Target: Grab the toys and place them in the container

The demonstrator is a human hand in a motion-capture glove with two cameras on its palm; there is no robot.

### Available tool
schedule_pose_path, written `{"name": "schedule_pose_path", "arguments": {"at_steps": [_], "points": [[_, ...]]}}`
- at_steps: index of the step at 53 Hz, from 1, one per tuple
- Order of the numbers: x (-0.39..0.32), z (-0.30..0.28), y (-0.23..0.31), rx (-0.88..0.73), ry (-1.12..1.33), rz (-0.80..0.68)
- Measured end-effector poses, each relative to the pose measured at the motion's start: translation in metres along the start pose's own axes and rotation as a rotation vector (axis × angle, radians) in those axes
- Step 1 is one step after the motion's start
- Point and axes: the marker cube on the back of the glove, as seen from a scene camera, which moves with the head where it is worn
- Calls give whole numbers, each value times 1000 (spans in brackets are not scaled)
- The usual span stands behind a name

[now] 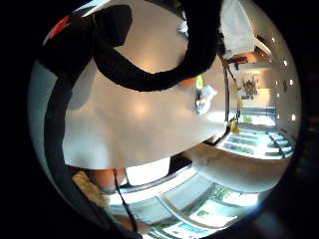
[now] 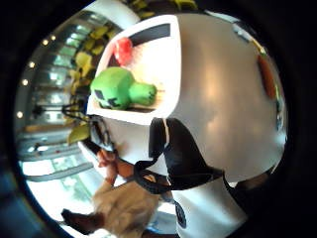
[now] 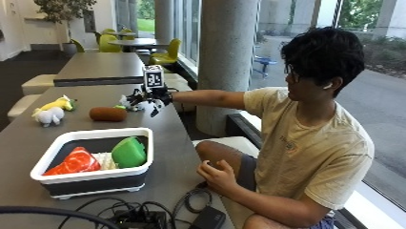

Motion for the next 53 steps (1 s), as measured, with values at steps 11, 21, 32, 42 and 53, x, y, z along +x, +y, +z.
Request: {"name": "schedule_pose_path", "arguments": {"at_steps": [11,21,32,42,53], "points": [[-6,7,36,-22,154,16],[13,15,63,-16,48,60],[34,18,82,9,3,92],[49,22,92,11,8,100],[62,24,100,0,60,121]]}}
